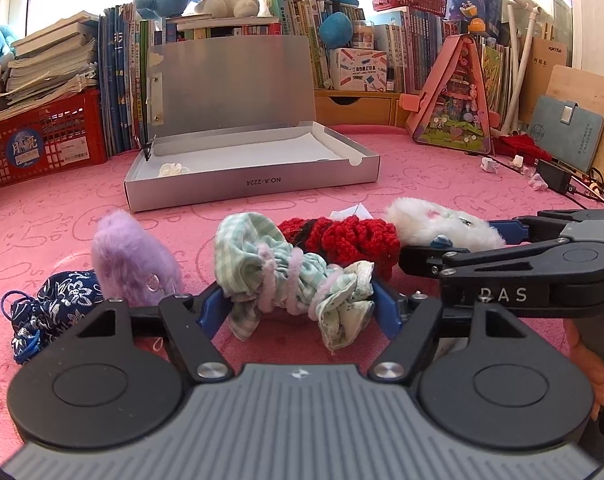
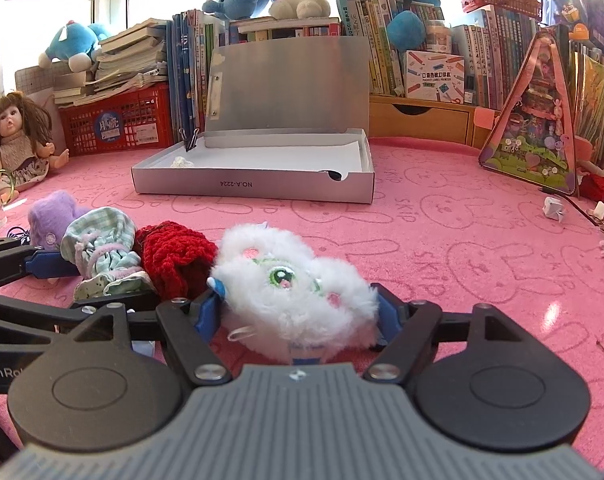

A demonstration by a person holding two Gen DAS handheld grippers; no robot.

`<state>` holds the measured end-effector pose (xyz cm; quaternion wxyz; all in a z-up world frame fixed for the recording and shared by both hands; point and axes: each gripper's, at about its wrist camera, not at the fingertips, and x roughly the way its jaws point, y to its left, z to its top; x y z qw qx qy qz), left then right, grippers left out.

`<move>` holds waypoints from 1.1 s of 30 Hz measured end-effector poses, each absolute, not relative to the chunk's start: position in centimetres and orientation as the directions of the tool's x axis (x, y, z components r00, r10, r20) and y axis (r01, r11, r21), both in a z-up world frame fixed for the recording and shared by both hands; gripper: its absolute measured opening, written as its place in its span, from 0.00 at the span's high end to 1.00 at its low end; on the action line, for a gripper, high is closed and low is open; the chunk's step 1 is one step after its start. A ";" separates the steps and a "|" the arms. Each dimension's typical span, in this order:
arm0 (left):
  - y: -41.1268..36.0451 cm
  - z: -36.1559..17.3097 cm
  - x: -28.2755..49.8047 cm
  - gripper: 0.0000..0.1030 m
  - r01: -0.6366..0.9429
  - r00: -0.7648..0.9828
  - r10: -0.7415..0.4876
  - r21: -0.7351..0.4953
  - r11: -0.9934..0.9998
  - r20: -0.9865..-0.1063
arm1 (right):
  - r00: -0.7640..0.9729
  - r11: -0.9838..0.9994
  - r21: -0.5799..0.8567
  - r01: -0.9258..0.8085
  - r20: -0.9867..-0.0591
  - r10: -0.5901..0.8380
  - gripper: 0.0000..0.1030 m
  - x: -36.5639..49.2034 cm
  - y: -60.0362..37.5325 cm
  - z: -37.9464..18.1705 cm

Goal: Organize objects
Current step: 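Grasp the white fluffy plush with the right gripper while the left gripper holds the plaid cloth, then lift the plaid cloth and white plush toward the box with both grippers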

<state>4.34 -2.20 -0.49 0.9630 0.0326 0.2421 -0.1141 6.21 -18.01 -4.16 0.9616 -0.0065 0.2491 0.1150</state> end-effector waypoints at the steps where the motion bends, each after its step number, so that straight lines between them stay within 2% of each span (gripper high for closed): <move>1: -2.3 -0.4 4.3 0.26 0.235 0.858 -0.204 0.008 0.972 -0.472 | 0.852 0.973 0.049 -0.224 -0.476 0.220 0.26 6.1 -18.1 -4.1; 9: -2.4 0.1 3.9 0.26 0.234 0.863 -0.207 0.001 0.972 -0.461 | 0.862 0.969 0.081 -0.232 -0.444 0.244 0.26 5.7 -18.6 -4.0; 14: -2.5 0.1 3.6 0.26 0.224 0.859 -0.219 -0.044 0.974 -0.462 | 0.869 0.967 0.112 -0.230 -0.424 0.256 0.26 5.5 -19.2 -4.0; 20: -2.8 0.6 3.2 0.26 0.227 0.869 -0.215 -0.027 0.974 -0.446 | 0.873 0.964 0.130 -0.233 -0.408 0.266 0.26 5.3 -19.6 -3.9; 29: -2.2 2.1 3.3 0.26 0.210 0.887 -0.197 -0.013 0.978 -0.417 | 0.848 0.959 0.228 -0.166 -0.463 0.257 0.27 6.7 -21.2 -3.4; 33: -1.4 3.2 4.3 0.26 0.184 0.896 -0.177 -0.024 0.983 -0.407 | 0.848 0.957 0.230 -0.178 -0.457 0.268 0.27 7.3 -21.4 -2.6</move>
